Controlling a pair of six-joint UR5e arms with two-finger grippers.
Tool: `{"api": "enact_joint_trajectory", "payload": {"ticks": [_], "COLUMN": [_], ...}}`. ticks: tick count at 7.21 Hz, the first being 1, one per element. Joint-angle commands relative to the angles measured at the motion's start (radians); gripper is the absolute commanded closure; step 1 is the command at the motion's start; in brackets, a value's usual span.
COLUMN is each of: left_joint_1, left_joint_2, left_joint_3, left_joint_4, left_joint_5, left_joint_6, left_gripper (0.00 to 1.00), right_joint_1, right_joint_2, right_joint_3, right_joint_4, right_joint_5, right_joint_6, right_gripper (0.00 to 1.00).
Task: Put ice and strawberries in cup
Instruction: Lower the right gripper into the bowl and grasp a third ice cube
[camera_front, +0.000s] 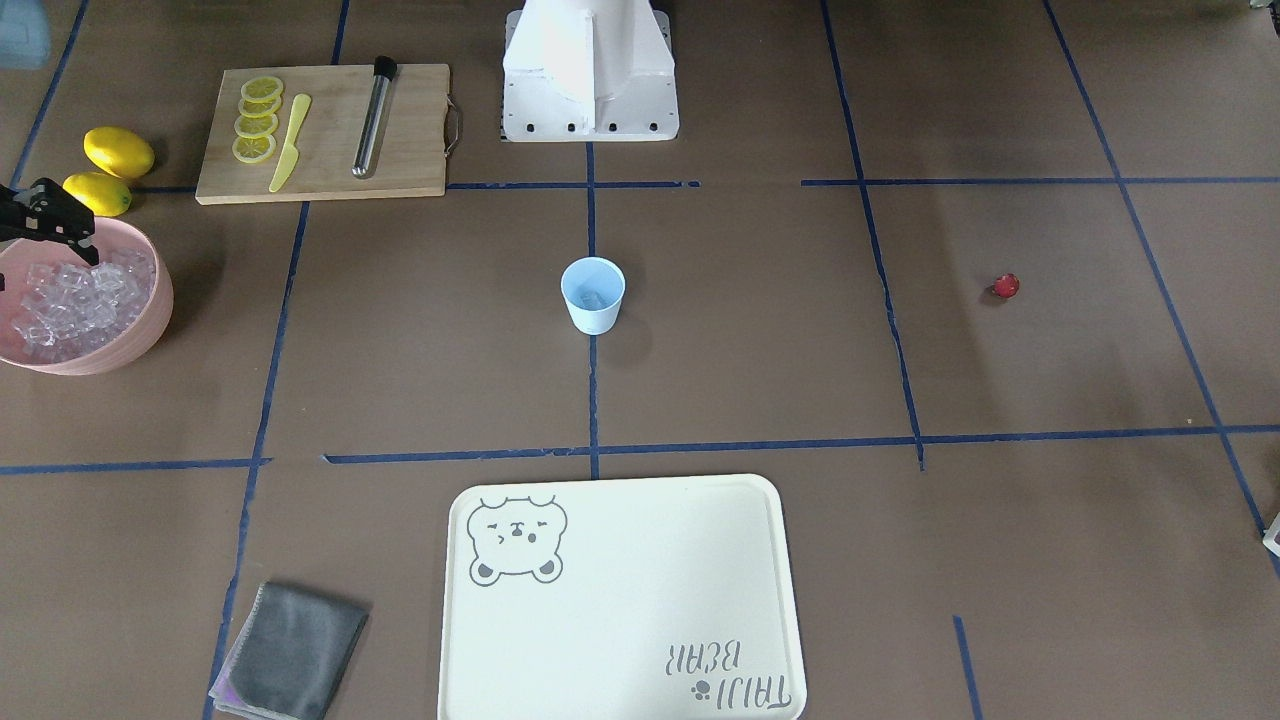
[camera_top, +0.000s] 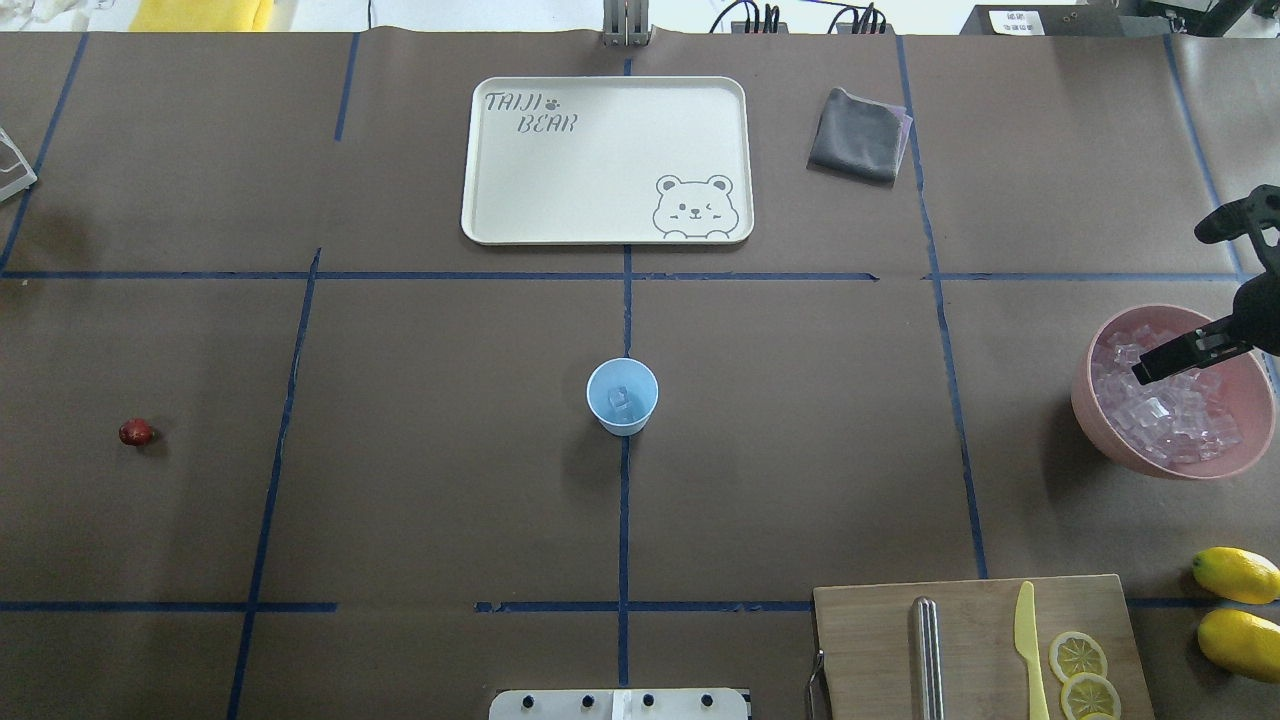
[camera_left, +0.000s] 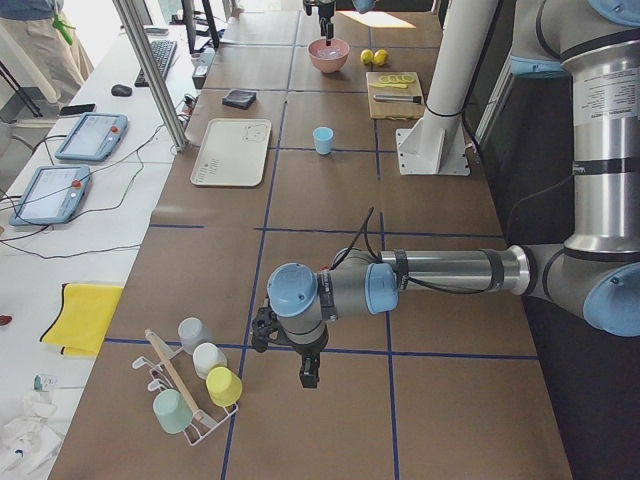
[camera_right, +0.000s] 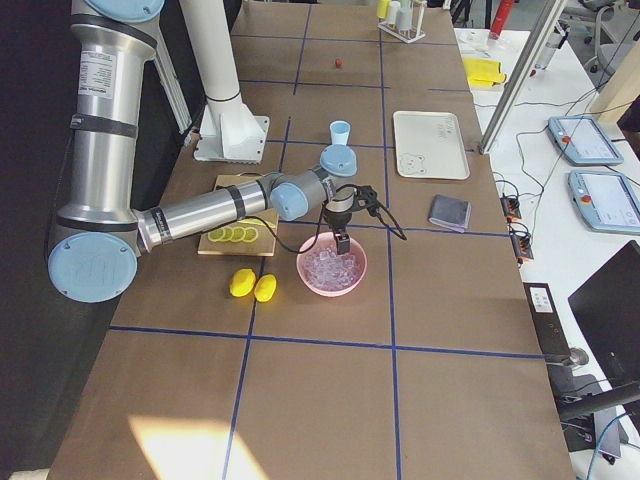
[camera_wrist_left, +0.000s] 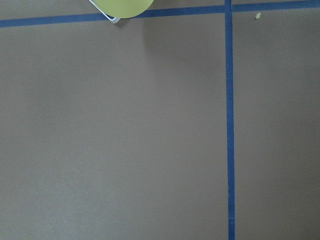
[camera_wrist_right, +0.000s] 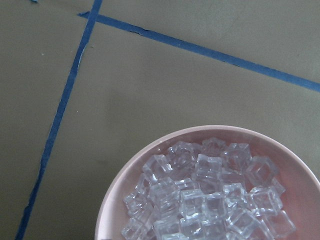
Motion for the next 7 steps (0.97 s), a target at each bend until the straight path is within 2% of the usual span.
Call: {"api": "enact_joint_trajectory", "payload": {"ticks": [1, 7], "left_joint_1": [0.0, 0.002], "left_joint_2": [0.0, 0.0], "left_joint_3": [0.0, 0.0], "left_joint_4": [0.0, 0.0], "left_joint_5": [0.0, 0.0], "left_joint_6": [0.0, 0.0], "left_gripper": [0.0, 0.0], "right_joint_1": [-0.05, -0.093], "right_joint_2": [-0.009, -0.028], "right_joint_3": [-0.002, -0.028], "right_joint_4": [0.001, -0.001], "right_joint_5": [-0.043, -0.051], "right_joint_6": [0.042, 0.043], "right_gripper": [0.1, 0.18]}}
